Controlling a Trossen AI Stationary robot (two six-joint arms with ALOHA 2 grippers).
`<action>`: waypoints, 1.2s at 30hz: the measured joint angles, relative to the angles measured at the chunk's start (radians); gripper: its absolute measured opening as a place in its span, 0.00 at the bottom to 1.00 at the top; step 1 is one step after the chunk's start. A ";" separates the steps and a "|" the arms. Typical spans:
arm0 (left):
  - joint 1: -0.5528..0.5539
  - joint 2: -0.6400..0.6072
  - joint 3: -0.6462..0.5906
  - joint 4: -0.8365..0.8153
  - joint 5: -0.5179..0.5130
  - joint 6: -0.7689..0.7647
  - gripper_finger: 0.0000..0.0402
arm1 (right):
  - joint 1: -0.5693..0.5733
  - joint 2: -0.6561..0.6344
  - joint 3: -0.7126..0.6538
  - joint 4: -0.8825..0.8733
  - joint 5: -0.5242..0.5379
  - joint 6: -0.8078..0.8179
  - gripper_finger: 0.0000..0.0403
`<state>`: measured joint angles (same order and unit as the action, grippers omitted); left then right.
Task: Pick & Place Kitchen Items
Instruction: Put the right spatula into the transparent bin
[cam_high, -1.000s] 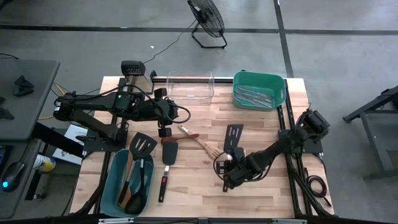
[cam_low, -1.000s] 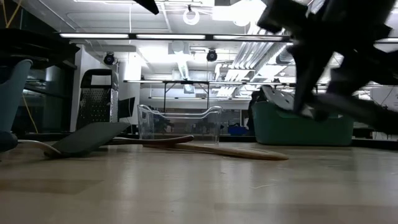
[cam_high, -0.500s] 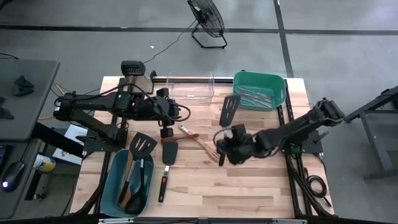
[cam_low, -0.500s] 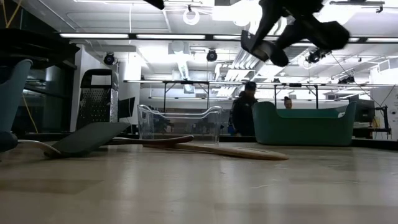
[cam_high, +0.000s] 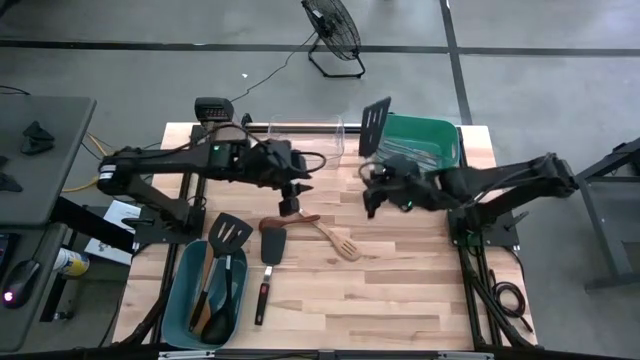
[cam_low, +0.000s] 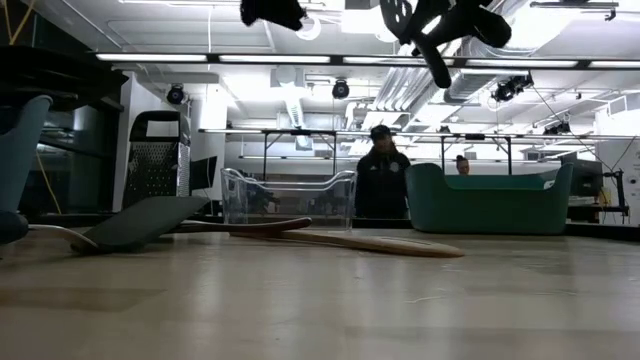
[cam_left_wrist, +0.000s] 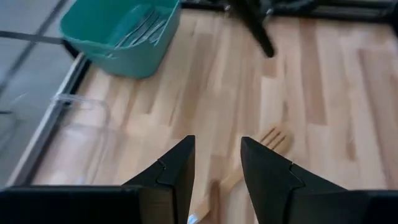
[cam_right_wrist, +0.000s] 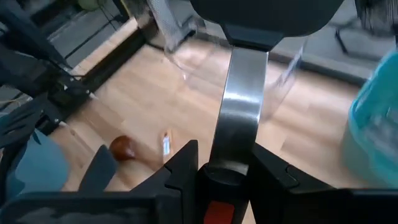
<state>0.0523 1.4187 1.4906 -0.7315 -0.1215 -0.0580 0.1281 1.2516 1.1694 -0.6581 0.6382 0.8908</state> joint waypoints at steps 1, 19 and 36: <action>0.008 0.013 0.000 0.029 0.022 -0.007 0.32 | -0.019 -0.017 0.000 0.010 -0.016 -0.047 0.25; 0.040 0.182 0.000 0.516 0.145 -0.212 0.46 | -0.351 -0.165 0.000 0.201 -0.519 -0.640 0.25; 0.040 0.241 0.001 0.748 0.078 -0.318 0.66 | -0.465 -0.175 0.000 0.391 -0.960 -0.786 0.25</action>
<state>0.0921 1.6601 1.4920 0.0165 -0.0433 -0.3761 -0.3370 1.0761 1.1698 -0.2667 -0.3215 0.1048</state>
